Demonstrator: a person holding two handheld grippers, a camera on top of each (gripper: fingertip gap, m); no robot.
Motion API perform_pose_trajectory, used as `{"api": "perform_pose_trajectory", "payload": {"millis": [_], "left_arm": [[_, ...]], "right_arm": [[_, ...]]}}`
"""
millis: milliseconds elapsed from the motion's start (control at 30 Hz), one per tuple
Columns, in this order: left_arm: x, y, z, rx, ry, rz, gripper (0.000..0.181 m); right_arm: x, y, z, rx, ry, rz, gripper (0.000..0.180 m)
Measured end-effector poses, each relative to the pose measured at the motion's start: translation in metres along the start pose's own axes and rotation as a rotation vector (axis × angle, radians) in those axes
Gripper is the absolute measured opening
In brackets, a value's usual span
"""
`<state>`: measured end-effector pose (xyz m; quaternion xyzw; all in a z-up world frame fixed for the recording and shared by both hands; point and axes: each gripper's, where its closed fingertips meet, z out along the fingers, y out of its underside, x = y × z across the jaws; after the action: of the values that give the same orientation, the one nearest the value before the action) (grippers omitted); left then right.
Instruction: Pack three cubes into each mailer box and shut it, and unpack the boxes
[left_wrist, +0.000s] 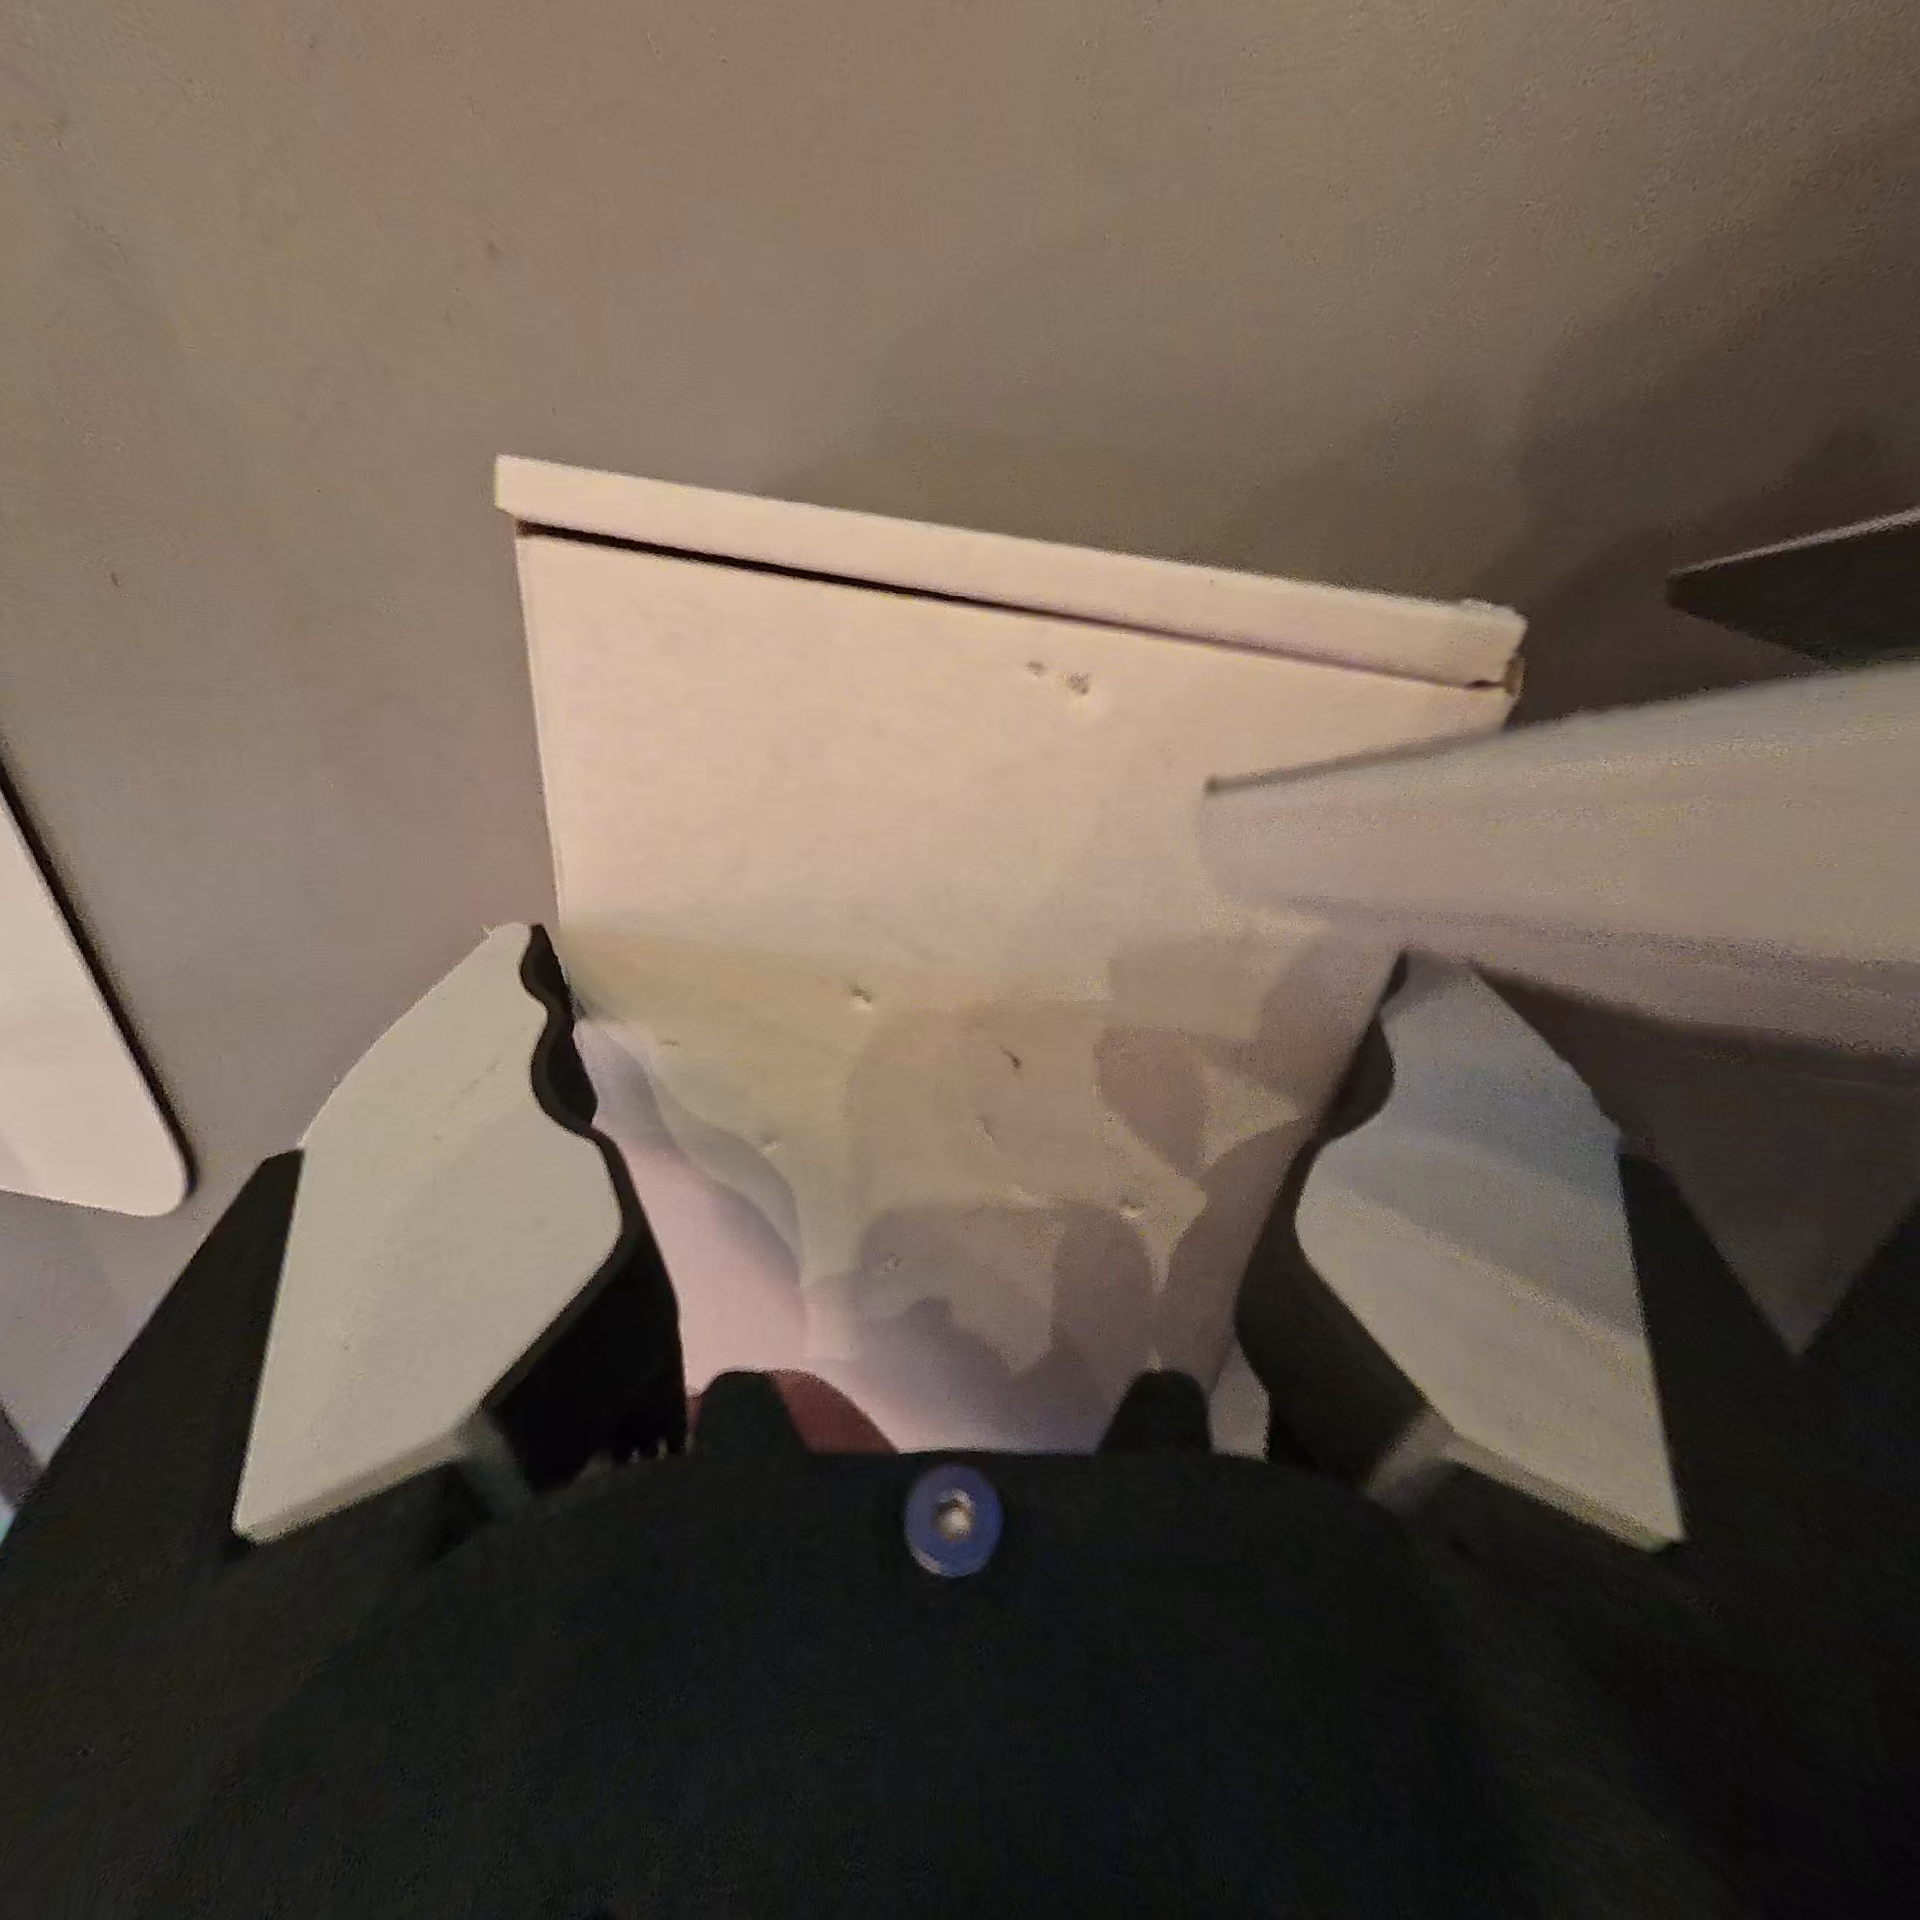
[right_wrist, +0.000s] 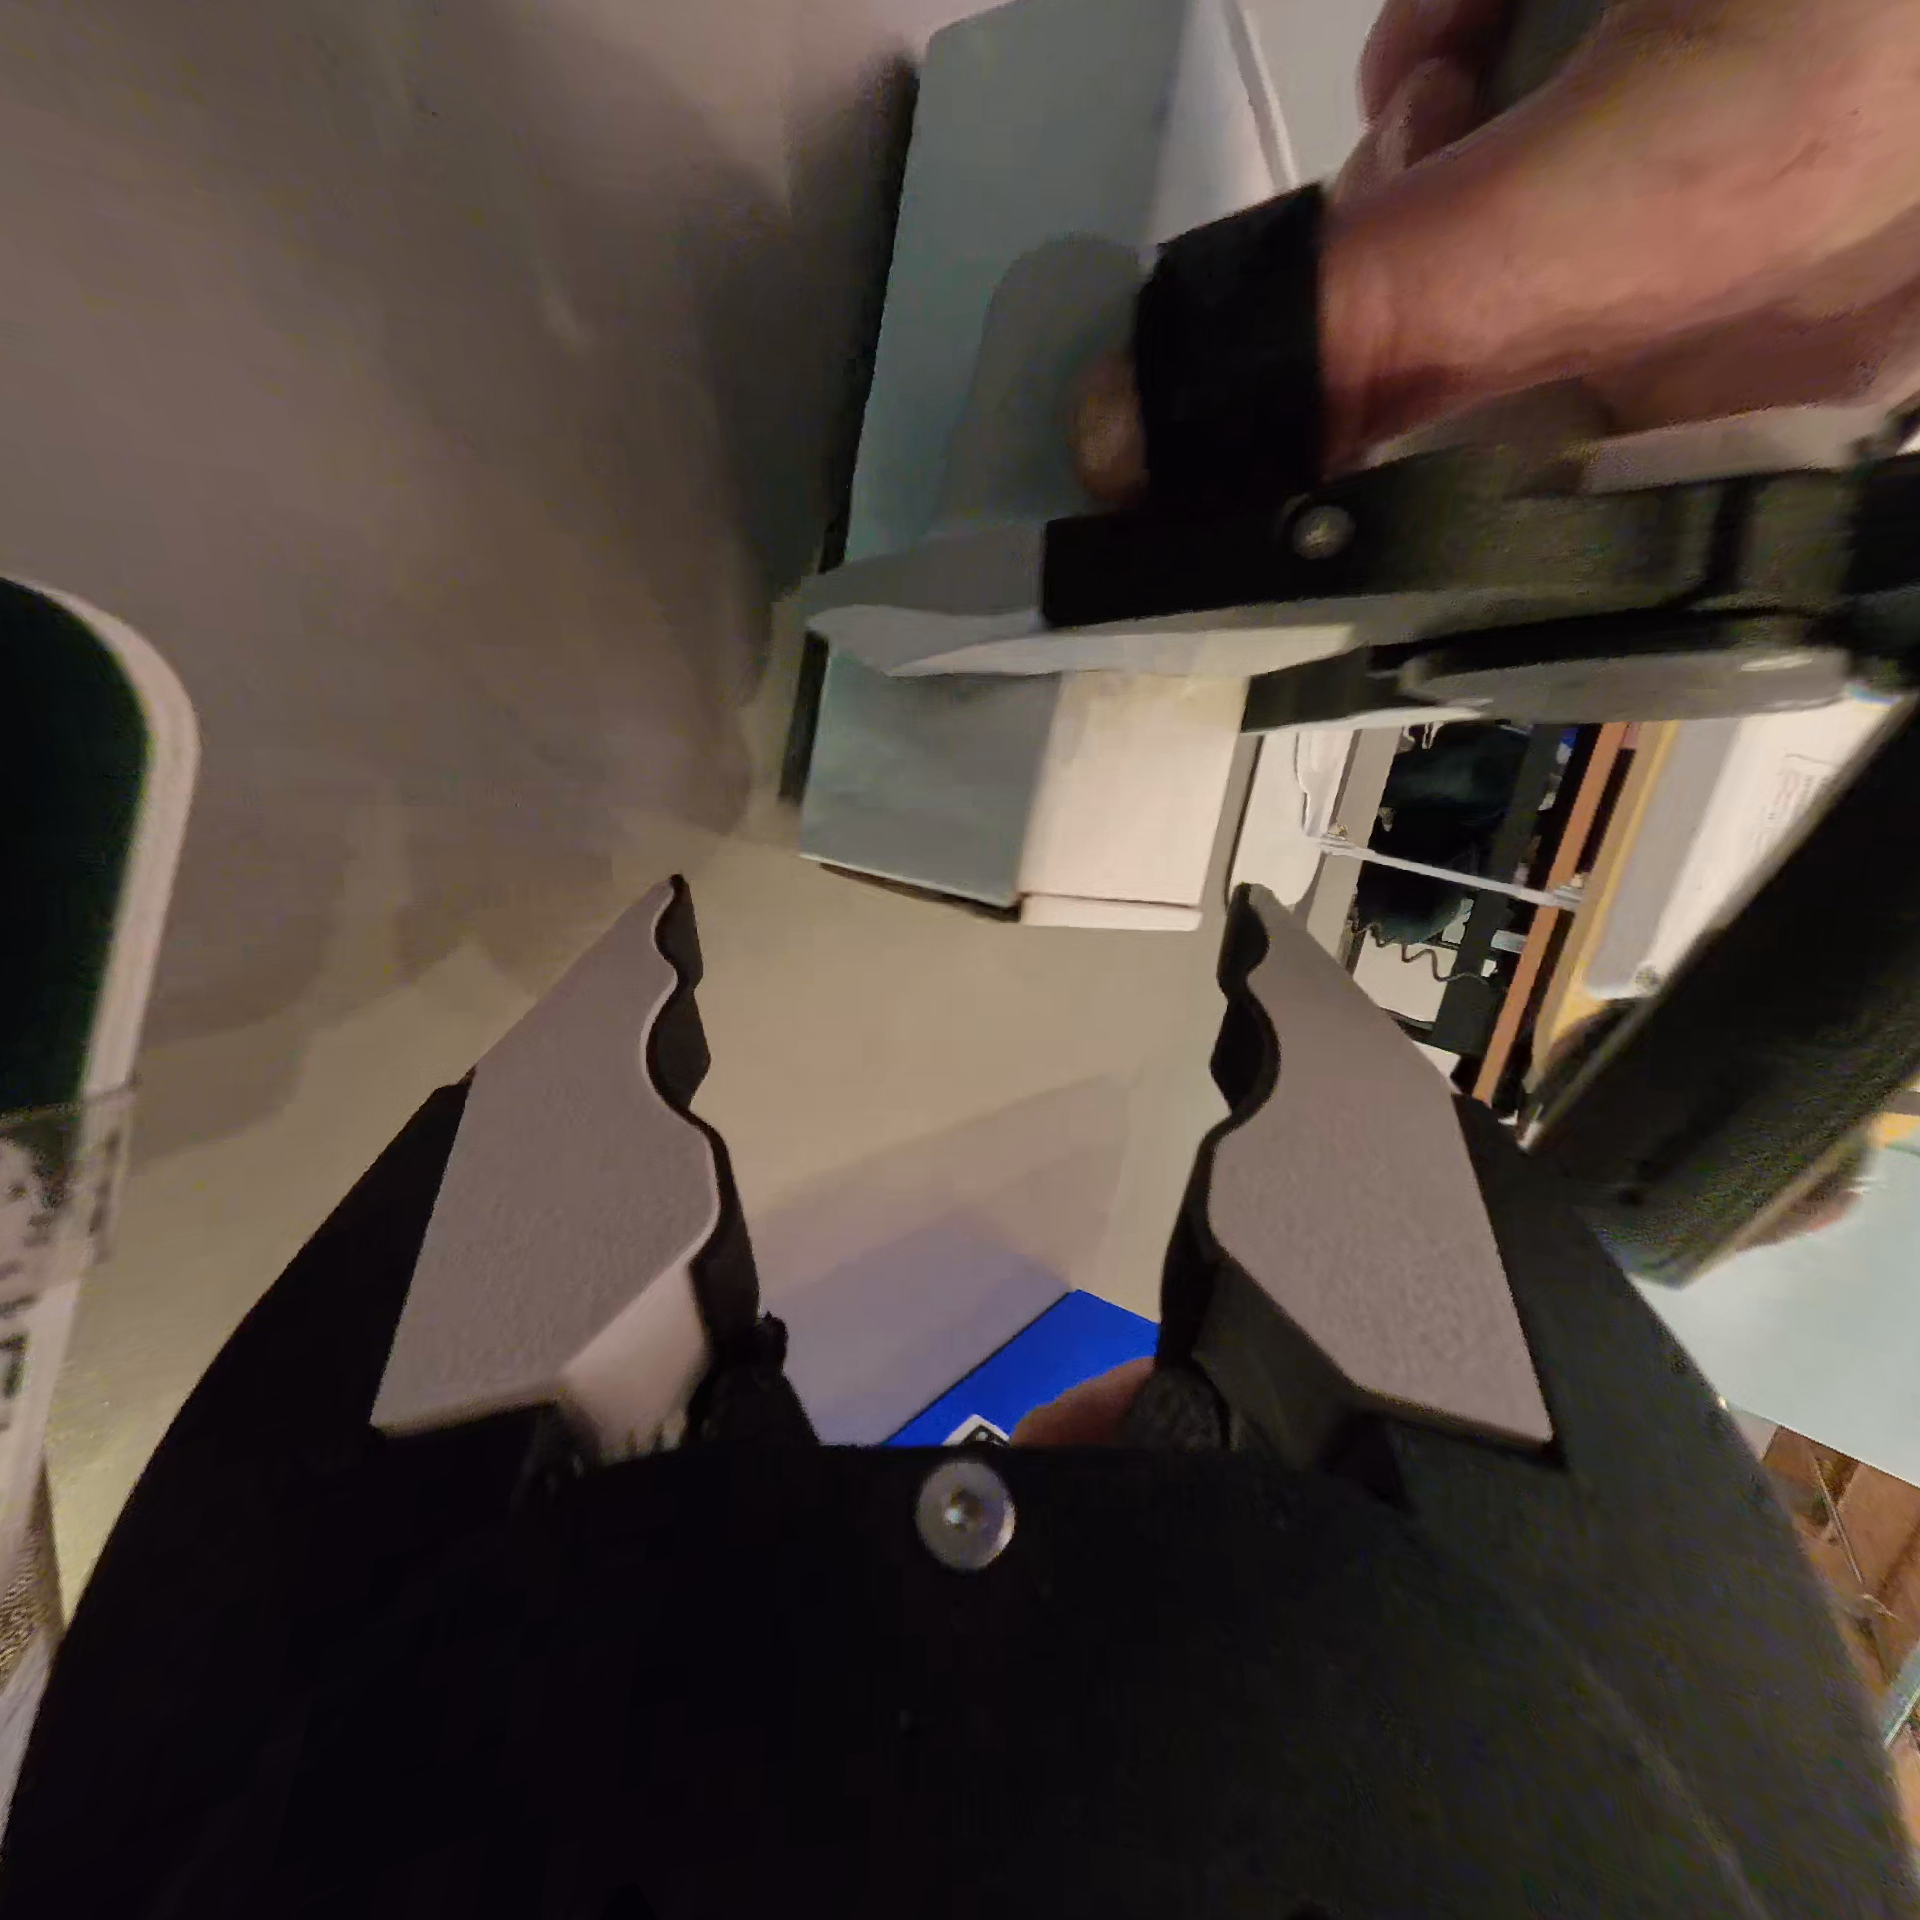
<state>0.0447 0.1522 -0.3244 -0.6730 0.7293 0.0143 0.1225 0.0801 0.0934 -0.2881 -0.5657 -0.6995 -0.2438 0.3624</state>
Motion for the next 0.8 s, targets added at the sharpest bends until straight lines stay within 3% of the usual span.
{"api": "perform_pose_trajectory", "payload": {"millis": [233, 500, 567, 800], "left_arm": [[-0.006, 0.04, -0.034, 0.074, 0.066, -0.01, 0.147], [-0.009, 0.091, -0.021, -0.015, 0.042, 0.053, 0.146], [-0.007, 0.091, -0.016, -0.006, 0.031, 0.063, 0.132], [-0.004, 0.081, -0.019, 0.027, 0.143, -0.008, 0.131]], "right_arm": [[-0.007, -0.003, 0.006, 0.003, -0.009, 0.0, 0.096], [-0.004, -0.008, 0.003, 0.014, 0.009, 0.014, 0.095], [-0.004, -0.012, 0.004, 0.025, 0.013, 0.013, 0.095], [0.001, -0.021, 0.011, 0.015, 0.059, -0.049, 0.093]]}}
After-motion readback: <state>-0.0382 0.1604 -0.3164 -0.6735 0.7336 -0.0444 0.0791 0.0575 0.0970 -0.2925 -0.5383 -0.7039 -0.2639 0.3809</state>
